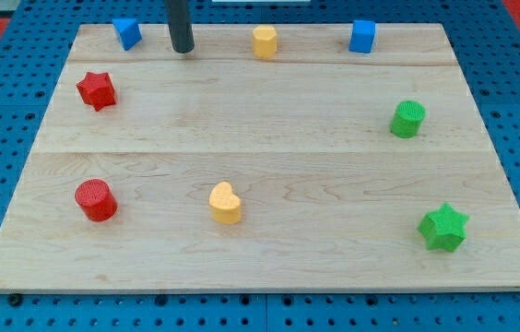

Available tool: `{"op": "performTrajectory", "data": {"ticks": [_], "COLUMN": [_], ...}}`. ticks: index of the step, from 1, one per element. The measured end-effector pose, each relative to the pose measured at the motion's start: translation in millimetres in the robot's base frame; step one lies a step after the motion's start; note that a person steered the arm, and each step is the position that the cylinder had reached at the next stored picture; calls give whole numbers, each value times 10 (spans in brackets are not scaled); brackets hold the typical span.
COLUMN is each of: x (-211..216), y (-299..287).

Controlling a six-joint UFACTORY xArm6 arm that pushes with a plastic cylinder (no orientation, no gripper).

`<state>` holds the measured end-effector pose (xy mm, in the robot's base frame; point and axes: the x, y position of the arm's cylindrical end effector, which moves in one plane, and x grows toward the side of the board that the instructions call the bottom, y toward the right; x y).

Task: Move your arm to the center

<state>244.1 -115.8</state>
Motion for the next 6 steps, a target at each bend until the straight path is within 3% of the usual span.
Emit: {"op": "performTrajectory", "data": {"ticks": [4,6], "x": [65,674], "y": [0,703]}}
